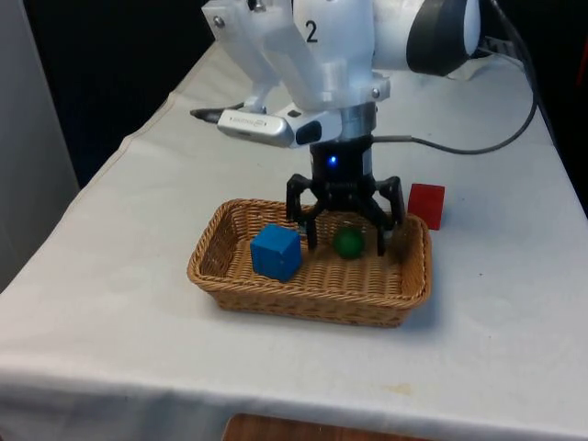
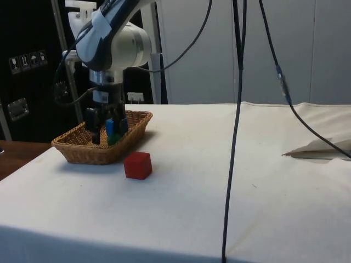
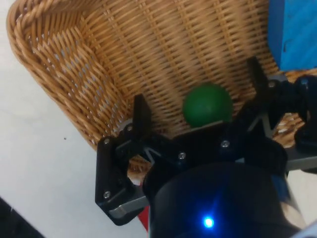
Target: Place all non-red objects into the basket.
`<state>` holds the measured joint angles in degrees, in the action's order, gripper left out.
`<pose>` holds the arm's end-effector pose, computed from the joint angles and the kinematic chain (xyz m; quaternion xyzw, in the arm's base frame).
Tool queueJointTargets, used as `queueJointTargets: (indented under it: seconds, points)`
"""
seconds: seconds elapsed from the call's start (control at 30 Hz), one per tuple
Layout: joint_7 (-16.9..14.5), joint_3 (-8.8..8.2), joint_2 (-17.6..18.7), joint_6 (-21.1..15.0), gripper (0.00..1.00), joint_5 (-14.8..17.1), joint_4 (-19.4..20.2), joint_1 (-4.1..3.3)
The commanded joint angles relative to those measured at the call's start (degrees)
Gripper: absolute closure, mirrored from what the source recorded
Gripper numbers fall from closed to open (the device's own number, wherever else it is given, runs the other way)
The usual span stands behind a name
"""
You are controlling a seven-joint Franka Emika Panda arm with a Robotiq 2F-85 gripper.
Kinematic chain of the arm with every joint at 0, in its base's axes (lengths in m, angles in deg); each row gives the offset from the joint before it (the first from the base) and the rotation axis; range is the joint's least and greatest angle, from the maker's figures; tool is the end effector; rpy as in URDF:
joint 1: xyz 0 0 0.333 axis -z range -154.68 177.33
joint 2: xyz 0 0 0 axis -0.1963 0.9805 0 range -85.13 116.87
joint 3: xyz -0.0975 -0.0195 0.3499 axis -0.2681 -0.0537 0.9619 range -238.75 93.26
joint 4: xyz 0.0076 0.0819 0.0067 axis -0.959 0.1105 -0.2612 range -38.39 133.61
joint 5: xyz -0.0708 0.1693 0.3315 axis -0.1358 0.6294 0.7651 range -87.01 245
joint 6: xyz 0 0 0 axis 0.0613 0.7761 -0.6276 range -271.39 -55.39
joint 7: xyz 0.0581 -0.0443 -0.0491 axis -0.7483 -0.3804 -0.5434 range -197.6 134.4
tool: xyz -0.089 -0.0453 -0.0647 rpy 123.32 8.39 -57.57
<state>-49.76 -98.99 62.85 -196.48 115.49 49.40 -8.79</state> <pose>0.7279 -0.0120 0.2249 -0.9944 0.0539 -0.0810 0.0403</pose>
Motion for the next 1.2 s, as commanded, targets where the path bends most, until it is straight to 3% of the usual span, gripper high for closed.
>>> queueJointTargets:
  seconds: [0.0,0.07,0.1,0.13,0.4,0.43,0.47,0.7,0.73,0.77,1.0,1.03,1.07,1.17]
  points:
    - [0.06,-0.63,-2.06,0.52,0.0,-0.52,1.83,-0.69]
    - [0.06,-0.63,-3.21,0.52,0.0,-0.97,2.81,-0.8]
    - [-0.06,0.0,-2.01,0.46,0.0,-0.63,1.49,-0.11]
    - [0.06,-0.57,-3.84,0.52,0.0,-1.26,3.32,-0.86]
    - [0.11,-0.34,-10.26,0.86,0.0,-4.3,8.25,-1.09]
    - [-0.06,0.11,-9.85,0.63,0.0,-4.01,7.79,-0.69]
    - [0.11,-0.34,-10.77,0.92,0.0,-4.64,8.59,-1.09]
    - [0.17,-0.34,-15.76,2.01,0.0,-7.05,11.69,-1.26]
    - [-0.11,0.11,-14.84,1.95,0.0,-6.42,10.94,-0.74]
    - [0.17,-0.34,-16.44,2.12,0.0,-7.39,12.15,-1.26]
    - [0.23,-0.34,-21.89,2.58,0.0,-10.6,16.16,-1.55]
    - [-0.11,0.11,-21.14,2.46,0.0,-9.85,15.53,-1.03]
    - [0.29,-0.34,-22.57,2.64,0.0,-11.0,16.67,-1.55]
    - [0.29,-0.23,-24.52,2.81,0.0,-12.2,18.05,-1.55]
